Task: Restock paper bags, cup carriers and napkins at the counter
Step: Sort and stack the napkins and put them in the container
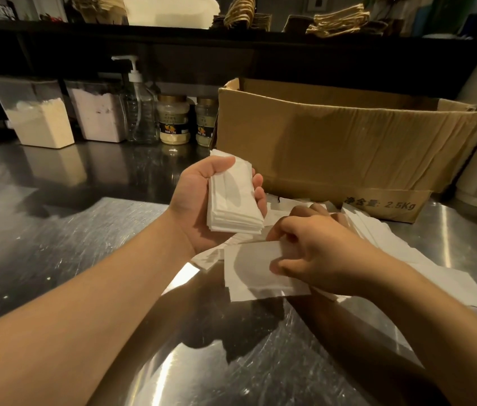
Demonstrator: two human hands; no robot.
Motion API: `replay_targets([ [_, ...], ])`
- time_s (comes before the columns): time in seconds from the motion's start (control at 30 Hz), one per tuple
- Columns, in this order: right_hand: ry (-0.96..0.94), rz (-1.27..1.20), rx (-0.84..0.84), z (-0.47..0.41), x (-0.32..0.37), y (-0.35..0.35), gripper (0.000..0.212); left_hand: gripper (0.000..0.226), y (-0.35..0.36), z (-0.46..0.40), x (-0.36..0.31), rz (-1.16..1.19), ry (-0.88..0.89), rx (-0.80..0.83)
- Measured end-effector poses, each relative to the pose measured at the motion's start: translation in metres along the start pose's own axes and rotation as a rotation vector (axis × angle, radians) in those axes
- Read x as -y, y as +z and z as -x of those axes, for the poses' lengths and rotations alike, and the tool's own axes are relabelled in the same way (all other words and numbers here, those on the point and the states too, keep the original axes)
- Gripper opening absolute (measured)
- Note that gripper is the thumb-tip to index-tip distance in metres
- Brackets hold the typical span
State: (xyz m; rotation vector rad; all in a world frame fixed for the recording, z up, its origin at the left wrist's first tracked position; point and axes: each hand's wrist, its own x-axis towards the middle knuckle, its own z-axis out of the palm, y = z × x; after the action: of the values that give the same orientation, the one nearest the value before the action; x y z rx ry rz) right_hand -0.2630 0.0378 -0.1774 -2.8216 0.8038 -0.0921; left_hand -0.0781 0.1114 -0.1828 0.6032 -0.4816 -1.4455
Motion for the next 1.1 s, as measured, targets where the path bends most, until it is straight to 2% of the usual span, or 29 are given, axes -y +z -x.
replay_targets([
  [0.17,-0.057,-0.067,-0.095,-0.005,-0.004,0.005,0.006,0.052,-0.001,0.0,-0.001,-0.016,0.001,-0.004],
  [0.23,-0.055,-0.187,-0.116,-0.004,-0.004,0.004,0.005,0.051,-0.002,0.0,-0.002,-0.01,0.002,0.0],
  [0.37,-0.005,-0.588,-0.073,0.001,-0.006,-0.004,0.007,0.048,-0.001,0.001,-0.002,0.0,0.006,0.016],
  [0.43,0.011,-0.629,-0.02,0.002,-0.005,-0.006,0.006,0.047,-0.001,0.001,-0.002,0.008,0.01,0.022],
  [0.53,0.012,-0.351,0.001,0.002,-0.001,-0.002,0.005,0.047,0.0,0.001,-0.002,0.003,0.015,0.011],
  [0.6,-0.016,-0.128,-0.043,0.001,0.001,0.003,0.017,0.046,0.0,0.001,-0.002,-0.008,0.016,0.008],
  [0.7,-0.059,-0.097,-0.048,0.004,0.01,0.008,0.039,0.047,0.0,0.001,-0.003,-0.007,0.011,0.008],
  [0.87,-0.145,0.085,0.079,0.005,0.024,0.014,0.065,0.05,0.0,0.001,-0.003,-0.026,0.02,0.004],
  [1.0,-0.143,0.071,0.114,0.005,0.023,0.013,0.068,0.05,0.0,0.0,-0.002,-0.035,0.026,-0.011],
  [1.1,-0.149,-0.024,0.1,0.007,0.02,0.011,0.056,0.05,0.0,0.0,-0.002,-0.029,0.024,-0.02],
])
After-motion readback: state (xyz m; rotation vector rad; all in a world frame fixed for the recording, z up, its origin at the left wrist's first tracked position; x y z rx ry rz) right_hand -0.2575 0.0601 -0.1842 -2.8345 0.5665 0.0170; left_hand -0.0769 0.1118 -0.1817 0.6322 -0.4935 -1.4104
